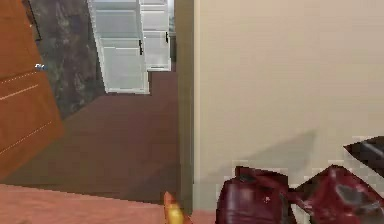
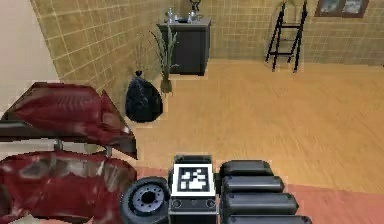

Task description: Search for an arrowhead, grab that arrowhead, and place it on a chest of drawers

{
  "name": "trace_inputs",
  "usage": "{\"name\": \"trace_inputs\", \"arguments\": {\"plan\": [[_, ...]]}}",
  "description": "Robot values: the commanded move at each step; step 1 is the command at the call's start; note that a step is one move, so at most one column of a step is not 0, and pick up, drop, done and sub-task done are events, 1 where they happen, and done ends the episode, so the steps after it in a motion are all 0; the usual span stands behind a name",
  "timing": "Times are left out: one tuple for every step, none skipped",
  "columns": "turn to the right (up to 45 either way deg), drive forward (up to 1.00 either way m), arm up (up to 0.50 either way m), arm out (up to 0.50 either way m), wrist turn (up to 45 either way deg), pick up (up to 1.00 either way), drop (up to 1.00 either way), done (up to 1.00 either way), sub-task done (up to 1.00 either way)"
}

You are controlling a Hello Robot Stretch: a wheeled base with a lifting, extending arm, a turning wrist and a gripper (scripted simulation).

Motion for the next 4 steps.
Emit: {"name": "trace_inputs", "arguments": {"plan": [[-36.0,0.0,0.0,0.0,0.0,0.0,0.0,0.0,0.0],[0.0,0.2,0.0,0.0,0.0,0.0,0.0,0.0,0.0],[21.0,0.0,0.0,0.0,0.0,0.0,0.0,0.0,0.0],[0.0,0.9,0.0,0.0,0.0,0.0,0.0,0.0,0.0]]}}
